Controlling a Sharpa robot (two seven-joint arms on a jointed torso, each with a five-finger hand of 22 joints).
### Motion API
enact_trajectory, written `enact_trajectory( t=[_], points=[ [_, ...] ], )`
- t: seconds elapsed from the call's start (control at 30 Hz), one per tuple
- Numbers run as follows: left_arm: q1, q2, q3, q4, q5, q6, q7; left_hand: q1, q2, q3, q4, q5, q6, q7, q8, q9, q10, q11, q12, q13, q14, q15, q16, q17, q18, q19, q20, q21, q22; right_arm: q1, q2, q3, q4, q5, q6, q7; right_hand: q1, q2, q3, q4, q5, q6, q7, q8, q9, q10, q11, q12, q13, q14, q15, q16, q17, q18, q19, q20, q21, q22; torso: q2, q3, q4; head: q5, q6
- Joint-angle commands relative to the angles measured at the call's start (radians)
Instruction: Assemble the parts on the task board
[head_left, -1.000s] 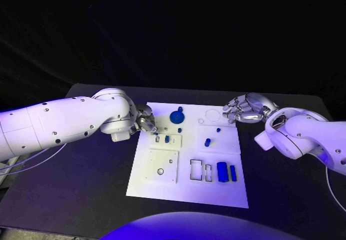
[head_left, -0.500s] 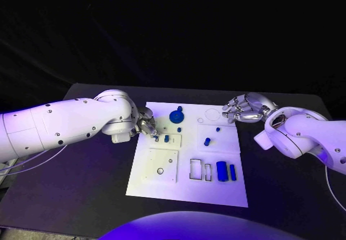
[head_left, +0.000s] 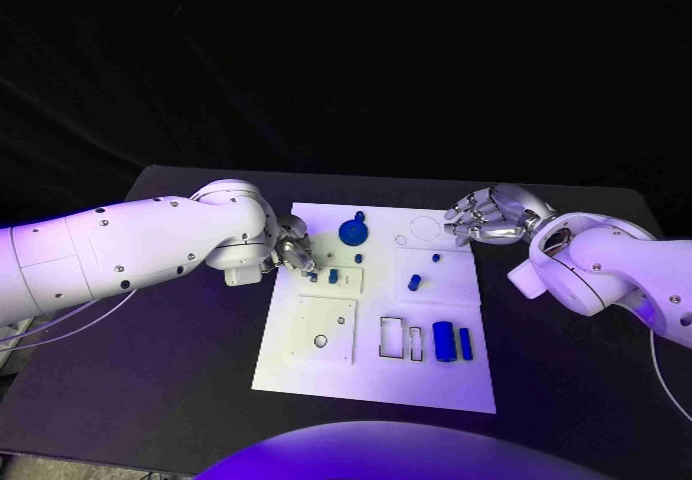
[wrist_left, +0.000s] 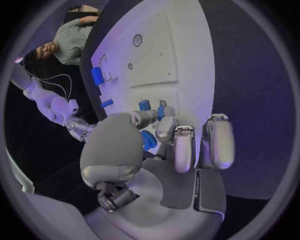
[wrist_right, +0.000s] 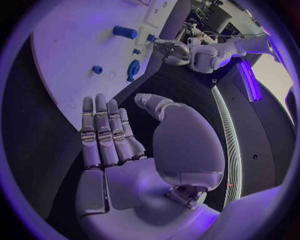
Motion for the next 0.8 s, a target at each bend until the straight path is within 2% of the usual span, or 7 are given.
enact_trajectory(
  t=[0.03,0.2,0.5,0.8],
  points=[
    [-0.003,0.003,-0.001,0.000,-0.005,0.028,-0.003,-0.010,0.005,0.104,-0.096,0.004,0.019,-0.021,0.007,0.042,0.009,0.000,0.003,-0.001,0.104,-0.005,0.004,0.263,0.003,0.021,-0.007,0.003,0.209,-0.001,0.000,0.000,0.001,-0.004,0.015,0.001,-0.005,0.003,-0.005,0.001,0.003,-0.008,0.041,0.005,-0.001,-0.006,-0.002,0.004,-0.001,-0.006,0.000,-0.006,-0.001,0.004,-0.007,0.001,-0.003,-0.001,0.001,0.0001,0.0000,0.001,-0.002],
    [-0.004,0.001,-0.002,-0.001,-0.005,0.048,-0.003,-0.012,0.004,0.103,-0.095,0.004,0.019,-0.021,0.007,0.041,0.008,0.000,0.002,-0.003,0.104,-0.005,0.004,0.263,0.003,0.021,-0.007,0.002,0.209,-0.001,-0.001,0.000,0.001,-0.004,0.015,0.001,-0.005,0.003,-0.005,0.001,0.003,-0.008,0.041,0.005,-0.001,-0.006,-0.002,0.004,-0.001,-0.006,0.000,-0.006,-0.001,0.004,-0.007,0.001,-0.003,-0.001,0.000,0.0010,0.0002,-0.001,-0.003],
    [-0.004,-0.001,-0.002,0.001,-0.007,0.064,-0.004,-0.014,0.003,0.103,-0.095,0.004,0.020,-0.021,0.008,0.041,0.009,0.000,0.003,-0.002,0.104,-0.005,0.004,0.263,0.003,0.022,-0.007,0.006,0.210,-0.001,-0.004,0.000,0.003,-0.004,0.015,0.001,-0.005,0.004,-0.005,0.001,0.003,-0.007,0.041,0.006,-0.002,-0.006,-0.002,0.005,-0.002,-0.007,0.001,-0.007,-0.002,0.004,-0.008,0.002,-0.005,-0.003,0.000,-0.0001,-0.0006,-0.001,-0.005],
    [-0.004,0.000,-0.003,0.000,-0.011,0.067,-0.004,-0.025,0.001,0.096,-0.090,0.004,0.022,-0.022,0.010,0.039,0.010,-0.001,0.004,-0.002,0.104,-0.005,0.004,0.263,0.003,0.022,-0.008,0.005,0.209,-0.001,-0.004,0.000,0.003,-0.004,0.014,0.001,-0.005,0.004,-0.005,0.001,0.003,-0.007,0.041,0.006,-0.002,-0.006,-0.002,0.005,-0.002,-0.007,0.001,-0.007,-0.002,0.004,-0.008,0.002,-0.005,-0.003,0.000,0.0002,0.0001,0.000,-0.006]
  ],
)
